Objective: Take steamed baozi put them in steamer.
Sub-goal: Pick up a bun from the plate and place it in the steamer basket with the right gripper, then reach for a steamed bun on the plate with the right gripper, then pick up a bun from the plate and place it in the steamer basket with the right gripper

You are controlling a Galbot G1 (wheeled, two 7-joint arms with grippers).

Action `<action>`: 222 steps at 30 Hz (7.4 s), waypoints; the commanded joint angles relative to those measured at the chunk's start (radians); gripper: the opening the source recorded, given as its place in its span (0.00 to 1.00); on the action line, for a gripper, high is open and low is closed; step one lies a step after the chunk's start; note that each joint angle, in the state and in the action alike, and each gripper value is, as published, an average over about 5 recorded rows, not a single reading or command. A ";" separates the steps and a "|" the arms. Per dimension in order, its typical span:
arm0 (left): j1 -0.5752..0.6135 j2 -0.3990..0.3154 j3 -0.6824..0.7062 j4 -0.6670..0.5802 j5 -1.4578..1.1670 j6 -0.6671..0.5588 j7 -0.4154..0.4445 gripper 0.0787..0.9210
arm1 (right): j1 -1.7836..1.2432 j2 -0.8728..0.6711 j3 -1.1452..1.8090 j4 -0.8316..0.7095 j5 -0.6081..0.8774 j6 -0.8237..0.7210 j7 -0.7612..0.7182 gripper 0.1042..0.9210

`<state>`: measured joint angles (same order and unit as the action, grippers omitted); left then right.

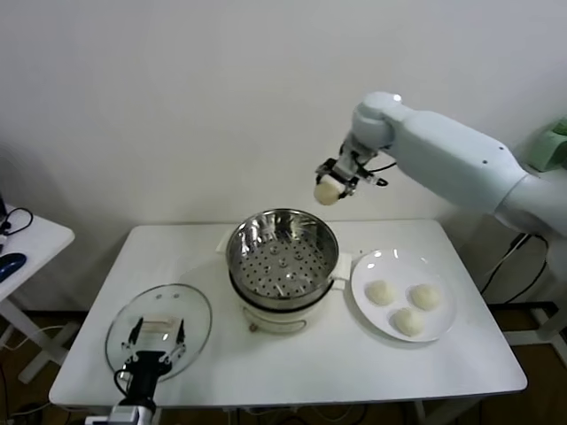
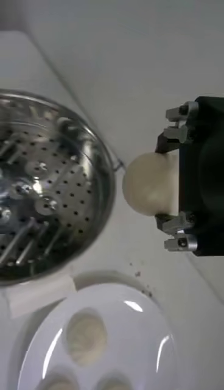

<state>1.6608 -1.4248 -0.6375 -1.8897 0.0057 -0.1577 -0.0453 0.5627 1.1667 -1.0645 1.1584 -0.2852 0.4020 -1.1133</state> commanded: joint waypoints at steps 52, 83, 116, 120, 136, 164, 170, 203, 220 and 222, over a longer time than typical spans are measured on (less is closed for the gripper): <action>0.001 -0.015 -0.008 0.006 0.012 0.000 0.020 0.88 | -0.262 0.227 0.059 -0.211 -0.428 0.220 0.079 0.88; -0.007 0.000 0.001 -0.005 0.001 0.020 -0.013 0.88 | 0.013 -0.426 -0.257 -0.124 0.792 -0.479 -0.048 0.88; 0.009 -0.004 -0.016 0.022 0.006 0.021 -0.014 0.88 | -0.434 -0.310 0.002 -0.235 0.477 -0.459 -0.001 0.88; 0.008 -0.005 -0.012 0.024 0.006 0.024 -0.014 0.88 | -0.448 -0.297 0.020 -0.258 0.464 -0.442 0.019 0.88; 0.010 -0.002 -0.010 0.029 0.007 0.020 -0.014 0.88 | -0.472 -0.263 0.049 -0.306 0.422 -0.438 0.036 0.88; 0.009 -0.004 -0.010 0.025 0.009 0.021 -0.017 0.88 | -0.464 -0.268 0.064 -0.299 0.473 -0.458 0.044 0.73; 0.006 -0.005 -0.006 0.023 0.014 0.025 -0.019 0.88 | -0.337 -0.288 -0.013 -0.275 0.636 -0.495 0.051 0.72; -0.026 -0.037 0.087 -0.067 0.043 0.106 -0.032 0.88 | 0.096 0.153 -0.401 -0.277 1.302 -0.608 0.092 0.72; -0.005 -0.036 0.068 -0.053 0.038 0.092 -0.034 0.88 | -0.064 0.236 -0.413 -0.306 1.235 -0.608 0.095 0.72; -0.005 -0.036 0.067 -0.050 0.037 0.092 -0.035 0.88 | -0.066 0.235 -0.419 -0.305 1.232 -0.607 0.094 0.72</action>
<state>1.6525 -1.4584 -0.5729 -1.9379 0.0416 -0.0691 -0.0794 0.5364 1.3584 -1.4759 0.8587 0.9469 -0.2009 -1.0218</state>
